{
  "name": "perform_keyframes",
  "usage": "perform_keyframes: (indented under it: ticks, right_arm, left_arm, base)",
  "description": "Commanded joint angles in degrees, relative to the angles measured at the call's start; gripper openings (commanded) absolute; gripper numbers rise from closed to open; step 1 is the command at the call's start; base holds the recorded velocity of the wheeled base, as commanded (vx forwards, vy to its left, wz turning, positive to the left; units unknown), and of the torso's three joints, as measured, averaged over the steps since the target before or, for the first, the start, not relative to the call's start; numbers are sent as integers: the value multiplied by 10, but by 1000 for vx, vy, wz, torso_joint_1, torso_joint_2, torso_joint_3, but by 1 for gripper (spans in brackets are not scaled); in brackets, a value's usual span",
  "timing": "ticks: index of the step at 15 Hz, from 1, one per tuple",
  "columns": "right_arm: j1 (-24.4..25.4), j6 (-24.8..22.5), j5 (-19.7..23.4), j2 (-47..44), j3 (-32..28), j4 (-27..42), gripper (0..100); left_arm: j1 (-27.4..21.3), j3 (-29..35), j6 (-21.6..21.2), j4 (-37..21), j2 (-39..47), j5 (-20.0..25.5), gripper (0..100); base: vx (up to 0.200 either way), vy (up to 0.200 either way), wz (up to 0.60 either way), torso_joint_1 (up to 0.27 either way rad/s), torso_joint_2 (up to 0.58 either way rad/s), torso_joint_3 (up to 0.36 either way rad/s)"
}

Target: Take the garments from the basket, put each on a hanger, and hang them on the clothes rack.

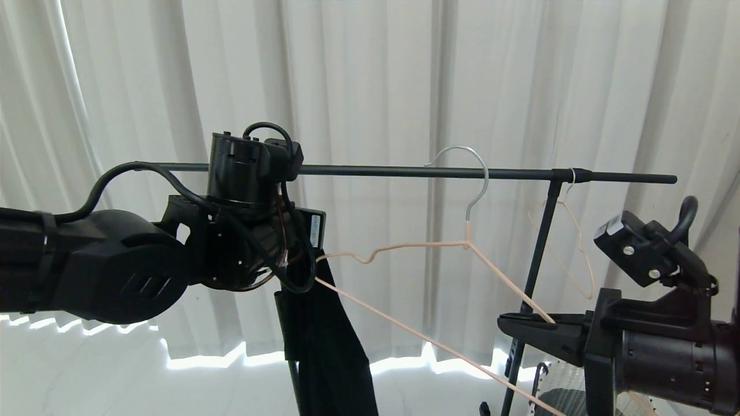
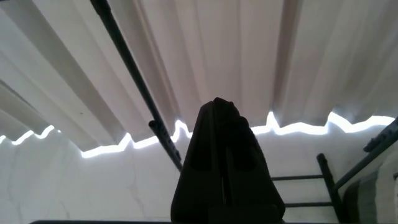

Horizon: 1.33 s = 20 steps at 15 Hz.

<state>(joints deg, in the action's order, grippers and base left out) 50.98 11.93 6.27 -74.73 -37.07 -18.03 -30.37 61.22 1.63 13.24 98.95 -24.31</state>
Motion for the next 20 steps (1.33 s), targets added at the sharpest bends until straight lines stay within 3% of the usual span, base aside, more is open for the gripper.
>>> perform_keyframes:
  ticks: [1,9,14,20]
  right_arm:
    - [0,3,0,-18,-3,-5,0]
    - [-9,12,-24,-74,-34,-58,0]
    - [5,12,-25,-75,-31,-57,0]
    - [22,15,-40,-84,-27,-60,0]
  left_arm:
    - [-3,9,14,0,6,0,0]
    - [0,11,21,-2,1,-6,0]
    - [2,21,22,-126,-21,-15,0]
    - [-5,29,52,-135,-21,-15,0]
  base:
    - [0,0,0,0,0,0]
    - [0,0,0,0,0,0]
    - [0,0,0,0,0,0]
    - [0,0,0,0,0,0]
